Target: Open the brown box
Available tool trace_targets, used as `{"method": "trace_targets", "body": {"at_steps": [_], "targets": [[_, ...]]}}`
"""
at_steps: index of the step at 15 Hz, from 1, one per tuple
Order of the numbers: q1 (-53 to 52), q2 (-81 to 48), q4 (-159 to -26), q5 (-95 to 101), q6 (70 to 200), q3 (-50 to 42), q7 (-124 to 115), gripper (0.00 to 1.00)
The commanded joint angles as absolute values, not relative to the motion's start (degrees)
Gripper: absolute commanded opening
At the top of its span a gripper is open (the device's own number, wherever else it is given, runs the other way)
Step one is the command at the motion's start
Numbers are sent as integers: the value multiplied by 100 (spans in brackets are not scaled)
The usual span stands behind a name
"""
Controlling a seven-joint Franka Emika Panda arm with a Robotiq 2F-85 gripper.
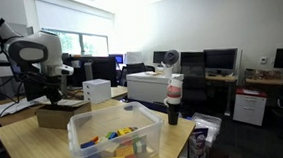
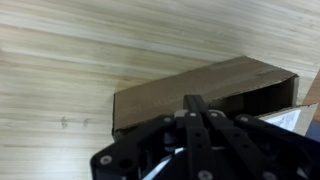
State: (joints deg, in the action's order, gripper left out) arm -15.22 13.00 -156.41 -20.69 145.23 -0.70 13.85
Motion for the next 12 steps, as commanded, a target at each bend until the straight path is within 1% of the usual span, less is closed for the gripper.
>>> {"method": "trace_targets", "body": {"at_steps": [1,12], "targets": [[-1463,975,-15424,-2310,14534,-43,1836,0],[-1427,405,-15041,-2973,14810,164,2637,0]]}}
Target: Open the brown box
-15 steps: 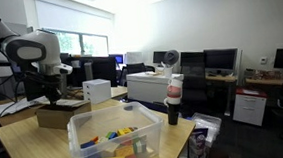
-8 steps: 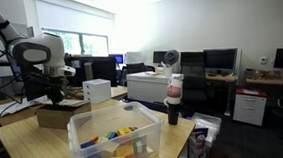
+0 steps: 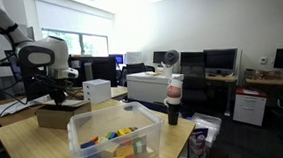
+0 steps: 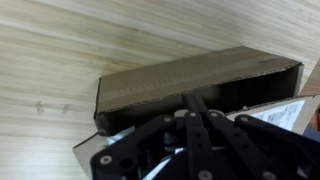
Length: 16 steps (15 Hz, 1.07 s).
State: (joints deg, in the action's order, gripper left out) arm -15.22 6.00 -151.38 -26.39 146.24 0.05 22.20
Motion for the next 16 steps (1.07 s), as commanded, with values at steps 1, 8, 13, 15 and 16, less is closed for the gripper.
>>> {"method": "trace_targets", "body": {"at_steps": [1,8,13,15,16], "targets": [[-1428,381,-15014,-3037,14872,209,2688,0],[-1453,500,-14866,-3085,15246,466,2727,0],[-1493,600,-14737,-3045,15434,568,2784,0],[-1505,624,-14675,-3041,15487,591,2834,0],[-1511,633,-14635,-3040,15500,599,2865,0]]}}
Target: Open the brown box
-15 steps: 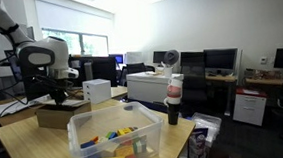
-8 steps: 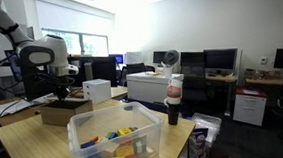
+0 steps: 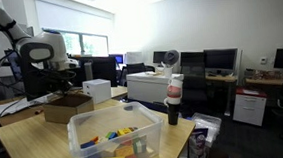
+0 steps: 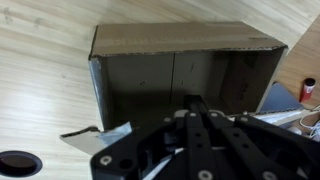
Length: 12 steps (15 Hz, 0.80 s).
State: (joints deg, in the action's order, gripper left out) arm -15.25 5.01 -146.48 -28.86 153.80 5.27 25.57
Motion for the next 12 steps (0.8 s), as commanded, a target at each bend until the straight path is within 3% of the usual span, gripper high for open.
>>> {"method": "trace_targets", "body": {"at_steps": [1,12], "targets": [[-1515,634,-14597,-3038,15509,604,2893,0],[-1545,531,-14090,-3011,15473,619,3362,0]]}}
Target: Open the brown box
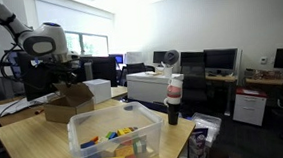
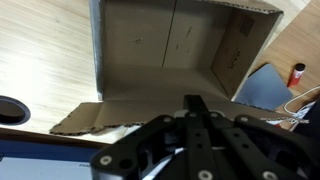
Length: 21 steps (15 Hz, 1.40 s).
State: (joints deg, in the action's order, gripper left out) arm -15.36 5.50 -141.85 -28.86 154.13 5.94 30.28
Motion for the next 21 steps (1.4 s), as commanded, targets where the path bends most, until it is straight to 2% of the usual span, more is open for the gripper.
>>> {"method": "trace_targets", "body": {"at_steps": [1,21], "targets": [[-1546,514,-14051,-3017,15461,619,3409,0],[-1005,-868,-12467,-2334,14932,1025,3766,0]]}}
